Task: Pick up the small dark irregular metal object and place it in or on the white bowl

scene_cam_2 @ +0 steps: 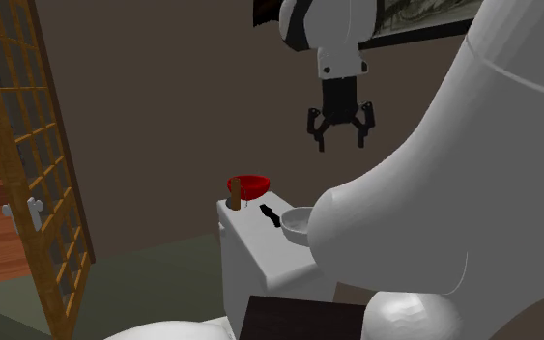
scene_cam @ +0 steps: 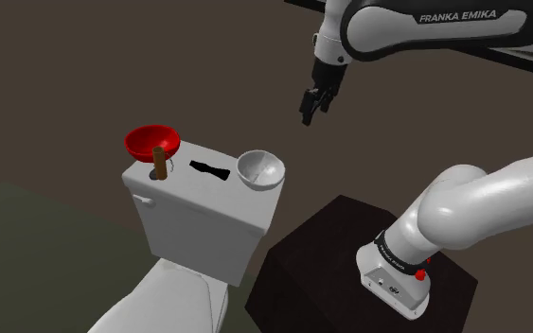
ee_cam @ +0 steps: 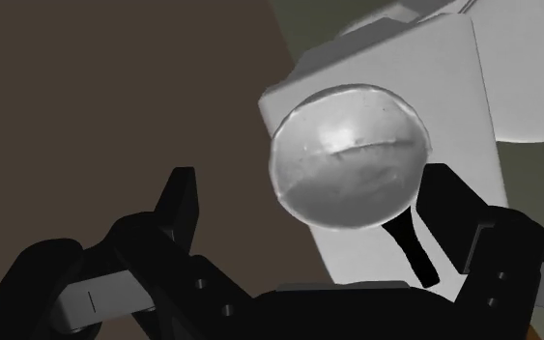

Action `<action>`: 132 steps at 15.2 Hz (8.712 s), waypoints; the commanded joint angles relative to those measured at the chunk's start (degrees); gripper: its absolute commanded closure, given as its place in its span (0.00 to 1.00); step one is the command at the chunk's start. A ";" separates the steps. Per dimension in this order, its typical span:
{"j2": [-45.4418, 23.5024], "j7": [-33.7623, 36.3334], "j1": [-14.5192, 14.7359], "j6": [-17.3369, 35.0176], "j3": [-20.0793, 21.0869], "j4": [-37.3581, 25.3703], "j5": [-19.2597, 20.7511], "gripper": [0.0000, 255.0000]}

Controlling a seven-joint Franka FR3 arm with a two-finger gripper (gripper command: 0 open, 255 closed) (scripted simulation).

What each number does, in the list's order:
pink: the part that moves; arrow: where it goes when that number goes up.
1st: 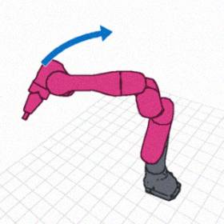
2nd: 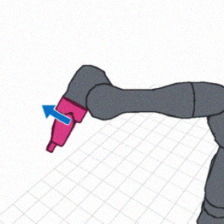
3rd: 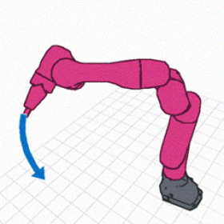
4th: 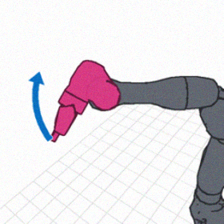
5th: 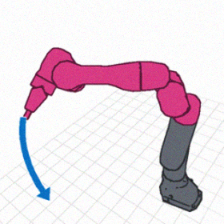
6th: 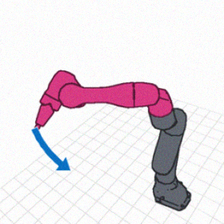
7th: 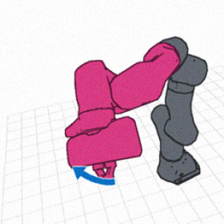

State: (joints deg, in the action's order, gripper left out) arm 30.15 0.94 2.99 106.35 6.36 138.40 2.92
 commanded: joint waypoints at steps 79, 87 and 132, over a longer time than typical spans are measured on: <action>-53.06 -4.32 8.44 18.80 7.98 -34.36 15.00 1.00; -43.24 -7.09 5.66 20.82 8.32 -23.35 12.61 1.00; -26.49 -12.86 1.85 31.16 6.60 2.03 9.16 0.00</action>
State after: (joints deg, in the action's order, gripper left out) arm 3.48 -11.85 4.80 137.74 12.94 140.45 12.22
